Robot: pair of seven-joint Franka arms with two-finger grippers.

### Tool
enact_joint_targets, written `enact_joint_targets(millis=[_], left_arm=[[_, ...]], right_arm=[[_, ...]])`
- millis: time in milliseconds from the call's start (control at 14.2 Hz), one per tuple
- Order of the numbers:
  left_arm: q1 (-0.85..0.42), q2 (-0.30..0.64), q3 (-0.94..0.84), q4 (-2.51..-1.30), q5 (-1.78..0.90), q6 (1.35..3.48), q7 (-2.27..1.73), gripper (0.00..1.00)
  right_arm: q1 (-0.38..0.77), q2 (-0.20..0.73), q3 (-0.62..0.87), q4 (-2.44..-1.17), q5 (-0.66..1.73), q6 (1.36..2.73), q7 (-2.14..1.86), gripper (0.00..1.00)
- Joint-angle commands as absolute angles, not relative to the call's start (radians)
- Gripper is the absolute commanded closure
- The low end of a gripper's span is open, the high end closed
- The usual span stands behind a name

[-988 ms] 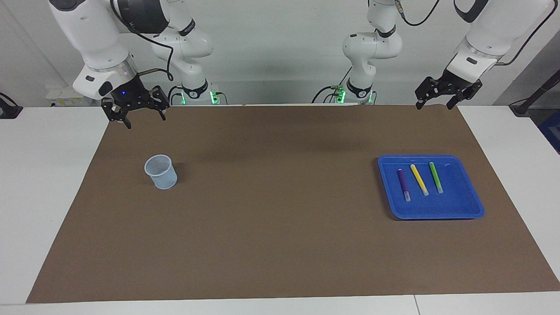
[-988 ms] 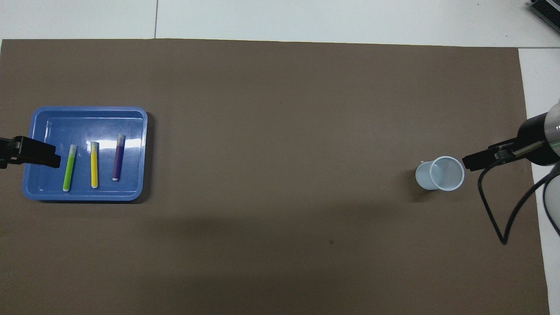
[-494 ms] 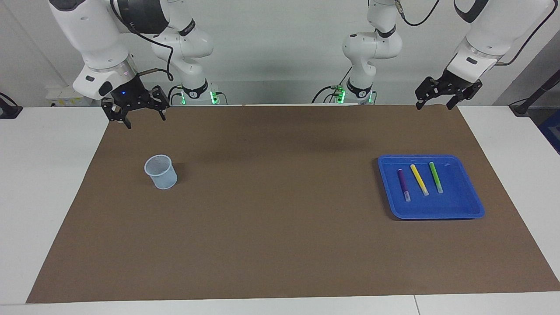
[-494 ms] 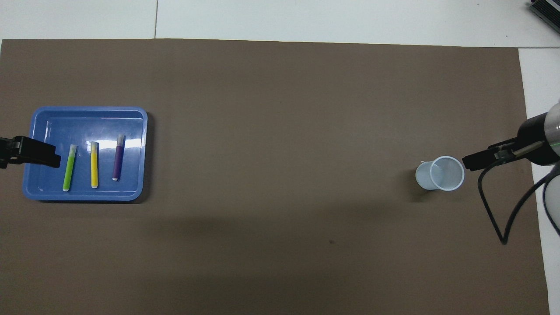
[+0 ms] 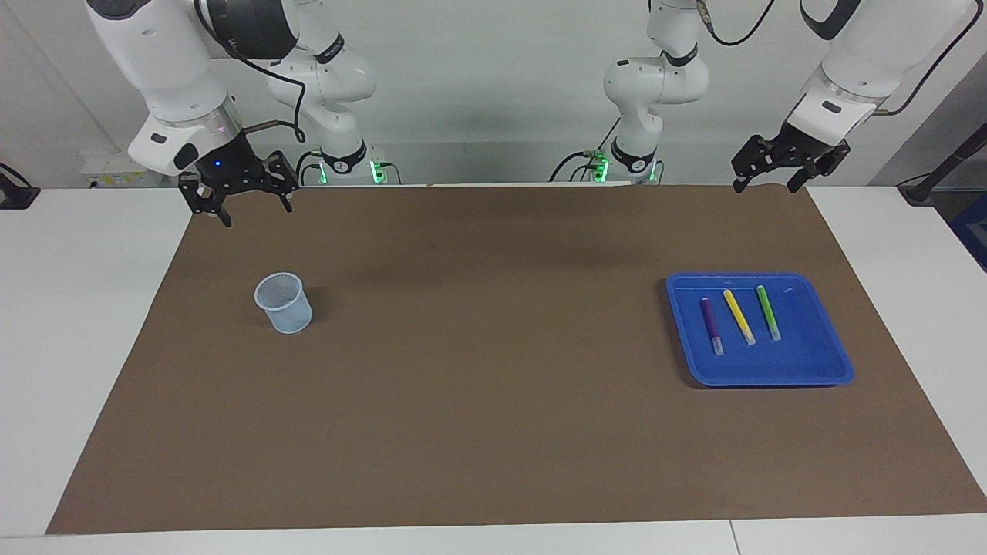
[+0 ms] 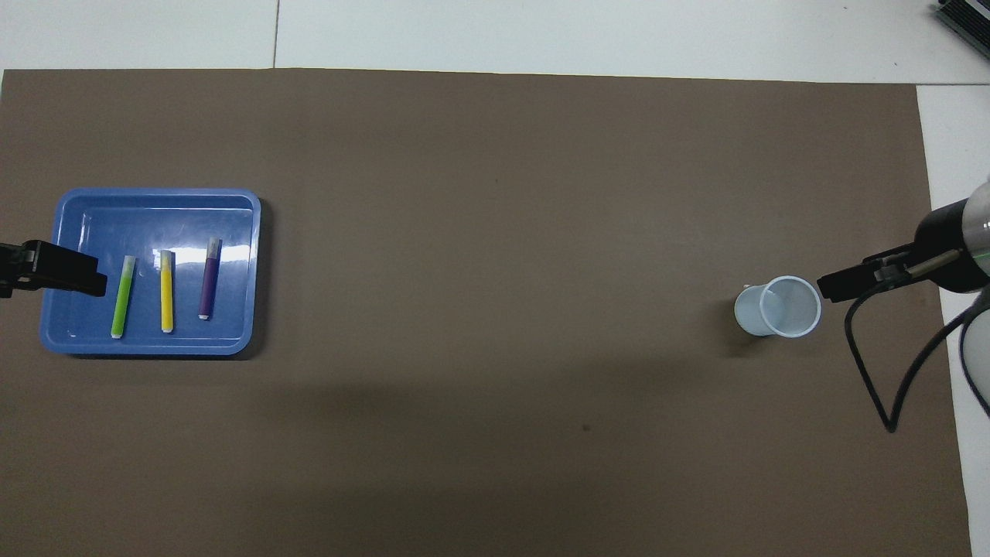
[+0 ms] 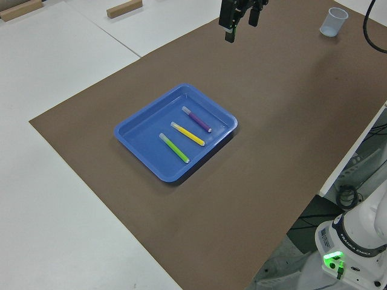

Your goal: Transfer and insert pens with both arms

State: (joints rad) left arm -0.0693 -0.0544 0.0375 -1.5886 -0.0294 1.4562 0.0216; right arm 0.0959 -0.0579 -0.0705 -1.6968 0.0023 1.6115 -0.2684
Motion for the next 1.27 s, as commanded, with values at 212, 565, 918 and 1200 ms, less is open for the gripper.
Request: enact_joint_targets(millis=[212,565,918,1200], left_arm=[[-0.061,-0.066,0.038,-1.601,-0.032,1.465,0.014,0.0],[-0.038,-0.066,0.04,-1.6,-0.034,1.463,0.002,0.0],[-0.012,-0.086,0.04,-1.635,-0.034,1.495,0.008,0.0],[0.015,-0.17,0.04,-1.853,-0.034,1.699,0.014,0.0]], right_arm=[[0.095,-0.071,-0.071,-1.703,-0.006,1.601,-0.27,0.0],[0.095,-0.071,-0.071,-1.703,-0.006,1.601,-0.27,0.0],[0.095,-0.069,-0.071,-1.703,-0.006,1.601,-0.27,0.0],[0.095,-0.069,-0.071,-1.703,-0.006,1.601,-0.27,0.0]])
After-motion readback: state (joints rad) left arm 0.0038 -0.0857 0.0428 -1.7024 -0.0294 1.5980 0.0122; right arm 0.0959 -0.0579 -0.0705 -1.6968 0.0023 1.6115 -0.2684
